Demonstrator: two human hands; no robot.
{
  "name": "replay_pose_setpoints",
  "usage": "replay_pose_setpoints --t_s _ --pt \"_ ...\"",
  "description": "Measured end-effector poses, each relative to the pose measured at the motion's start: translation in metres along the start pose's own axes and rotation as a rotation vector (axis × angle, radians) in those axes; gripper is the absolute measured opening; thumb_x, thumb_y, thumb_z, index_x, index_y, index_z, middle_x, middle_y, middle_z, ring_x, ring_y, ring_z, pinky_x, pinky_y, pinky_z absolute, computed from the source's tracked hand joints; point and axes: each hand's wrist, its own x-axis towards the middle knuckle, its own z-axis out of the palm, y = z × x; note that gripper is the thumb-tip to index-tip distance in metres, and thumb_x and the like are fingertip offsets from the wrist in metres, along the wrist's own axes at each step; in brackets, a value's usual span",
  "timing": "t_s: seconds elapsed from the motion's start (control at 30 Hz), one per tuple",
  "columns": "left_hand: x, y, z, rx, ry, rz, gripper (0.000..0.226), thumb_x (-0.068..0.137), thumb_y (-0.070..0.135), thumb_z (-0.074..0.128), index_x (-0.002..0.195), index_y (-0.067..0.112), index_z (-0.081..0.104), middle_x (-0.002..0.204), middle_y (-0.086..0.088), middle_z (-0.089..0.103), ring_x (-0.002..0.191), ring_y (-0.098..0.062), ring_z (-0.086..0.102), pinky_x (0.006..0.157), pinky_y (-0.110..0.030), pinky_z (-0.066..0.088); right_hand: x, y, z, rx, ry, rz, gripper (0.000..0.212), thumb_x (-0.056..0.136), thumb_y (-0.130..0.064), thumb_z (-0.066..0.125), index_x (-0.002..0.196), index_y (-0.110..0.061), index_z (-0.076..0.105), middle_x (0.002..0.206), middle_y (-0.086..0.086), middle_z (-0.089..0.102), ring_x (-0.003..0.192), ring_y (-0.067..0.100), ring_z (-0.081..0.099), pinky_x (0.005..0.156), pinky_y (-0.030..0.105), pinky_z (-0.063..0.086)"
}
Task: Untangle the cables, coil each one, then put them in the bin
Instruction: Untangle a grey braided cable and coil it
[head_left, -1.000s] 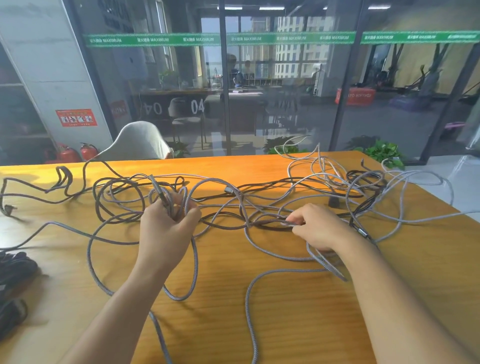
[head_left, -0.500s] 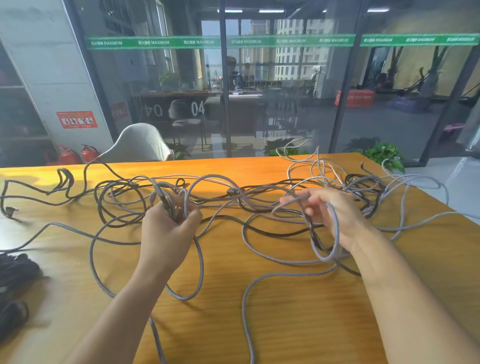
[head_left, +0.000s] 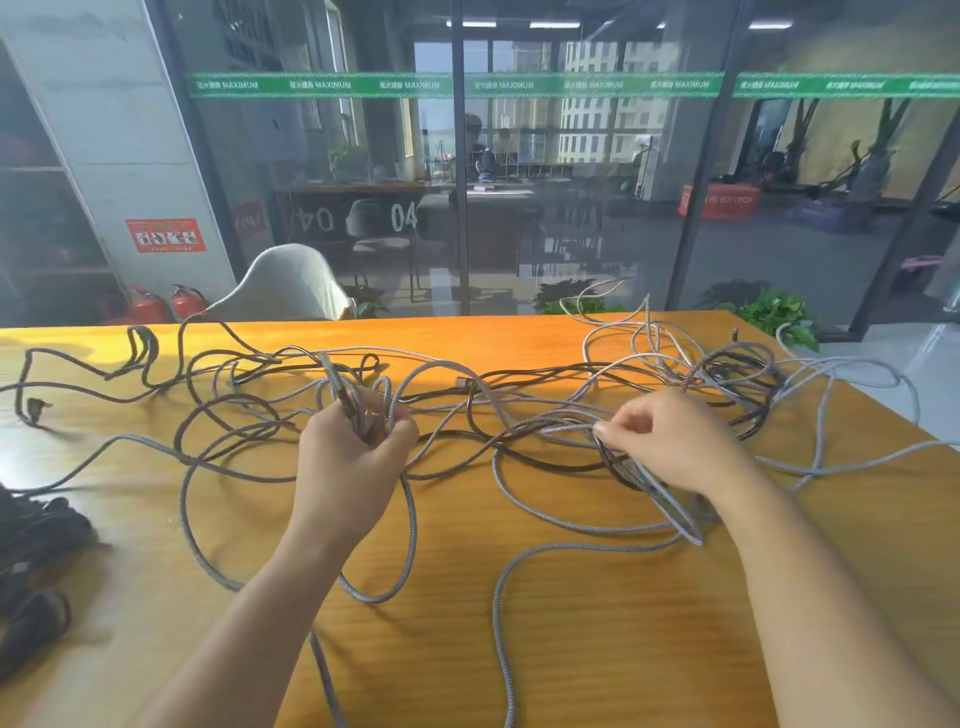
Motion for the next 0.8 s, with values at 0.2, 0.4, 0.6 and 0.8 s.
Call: replay_pose_setpoints --t_s 0.2,0.4,0.6,0.8 --pt "0.000 0.000 0.001 -0.008 -0.012 -0.001 0.017 0.092 0.011 0.069 0.076 0.010 0.064 0.050 0.004 0.043 0.046 -0.011 0.036 0.046 -0.021 0.036 -0.006 -0.013 -0.015 0.898 0.067 -0.045 0.015 0.100 -0.025 0.065 0.091 -0.018 0.076 0.088 -0.002 0.074 0.055 0.003 0.061 0.054 0.014 0.044" --pt "-0.001 0.000 0.002 -0.016 -0.017 -0.005 0.019 0.093 0.012 0.070 0.076 0.009 0.063 0.049 0.007 0.039 0.046 -0.011 0.032 0.046 -0.021 0.034 -0.002 -0.003 -0.018 1.288 0.230 -0.136 0.026 0.101 0.007 0.057 0.094 -0.019 0.063 0.106 -0.001 0.076 0.104 0.024 0.077 0.071 0.023 0.060" --pt "-0.002 0.000 0.003 -0.018 -0.032 0.002 0.019 0.094 0.013 0.070 0.076 0.010 0.065 0.050 0.003 0.041 0.046 -0.011 0.034 0.045 -0.019 0.034 0.003 0.006 -0.009 0.308 0.386 -0.143 0.025 0.095 -0.007 0.071 0.092 -0.031 0.073 0.103 -0.016 0.071 0.099 0.007 0.065 0.083 0.025 0.048" --pt "-0.002 -0.001 0.003 -0.018 -0.040 0.002 0.019 0.095 0.014 0.070 0.077 0.010 0.064 0.049 0.003 0.040 0.046 -0.012 0.033 0.045 -0.021 0.034 0.002 0.008 -0.004 0.042 0.414 -0.181 0.023 0.094 -0.006 0.072 0.089 -0.026 0.080 0.105 -0.012 0.071 0.086 0.010 0.061 0.086 0.029 0.050"
